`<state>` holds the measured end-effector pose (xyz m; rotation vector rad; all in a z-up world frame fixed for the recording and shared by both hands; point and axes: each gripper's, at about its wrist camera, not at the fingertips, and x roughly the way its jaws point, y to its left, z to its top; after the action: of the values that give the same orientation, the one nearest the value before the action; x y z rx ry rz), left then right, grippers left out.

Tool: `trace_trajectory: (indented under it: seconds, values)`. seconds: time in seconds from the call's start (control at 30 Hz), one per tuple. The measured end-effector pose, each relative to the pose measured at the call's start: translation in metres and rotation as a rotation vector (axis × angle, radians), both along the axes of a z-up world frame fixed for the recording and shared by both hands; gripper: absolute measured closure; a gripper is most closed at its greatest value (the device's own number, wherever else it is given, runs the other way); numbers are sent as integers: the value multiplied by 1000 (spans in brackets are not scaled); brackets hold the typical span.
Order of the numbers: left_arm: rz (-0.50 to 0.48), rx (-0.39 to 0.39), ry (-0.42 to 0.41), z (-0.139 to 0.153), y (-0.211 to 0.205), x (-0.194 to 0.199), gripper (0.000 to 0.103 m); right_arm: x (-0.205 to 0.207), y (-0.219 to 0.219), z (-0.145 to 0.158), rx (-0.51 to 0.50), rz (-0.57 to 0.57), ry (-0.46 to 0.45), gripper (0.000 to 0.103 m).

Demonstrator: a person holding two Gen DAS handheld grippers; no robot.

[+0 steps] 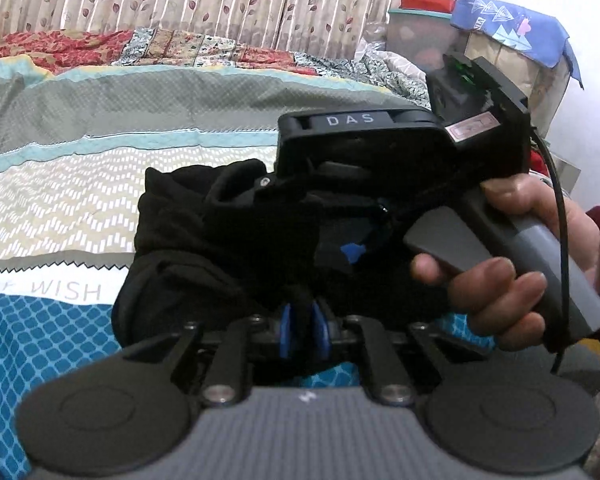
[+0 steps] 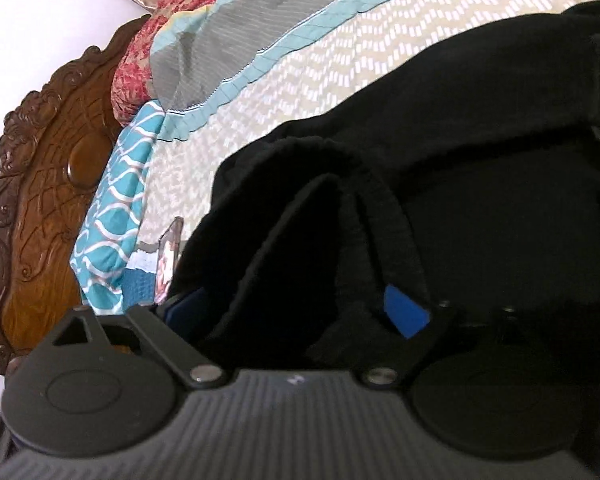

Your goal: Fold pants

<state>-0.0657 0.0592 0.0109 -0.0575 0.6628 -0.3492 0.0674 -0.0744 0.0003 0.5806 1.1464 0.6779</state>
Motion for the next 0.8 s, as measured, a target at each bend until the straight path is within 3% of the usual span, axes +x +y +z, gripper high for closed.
trace_trajectory:
  seconds: [0.03,0.1,0.17,0.27,0.33,0.37,0.5,0.67,0.8]
  values:
    - [2,-1,4,0,1,-1,87,1,0,0,-5,-4,4,13]
    - [4,-2,8,2,2,-2,83,0,1,4,-71,14,-18,62]
    - [7,-5,10,4,2,-5,83,-2,-5,5,-83,23,-28,73]
    - [15,-3,-3,15,2,-7,76,-7,-11,11,-69,8,-60,79]
    - [12,-20,-17,28,4,-8,61,-8,-17,19,-40,-12,-81,81]
    - [7,-34,-31,36,5,-10,59,-6,-22,23,-20,-29,-94,88]
    - [-2,-147,-103,68,27,-17,47,6,-47,43,-12,-103,-173,88]
    - [119,-281,-77,79,58,-1,47,13,-92,44,-35,-192,-195,88]
    - [159,-263,-18,71,48,26,50,3,-107,38,-162,-224,-245,88]
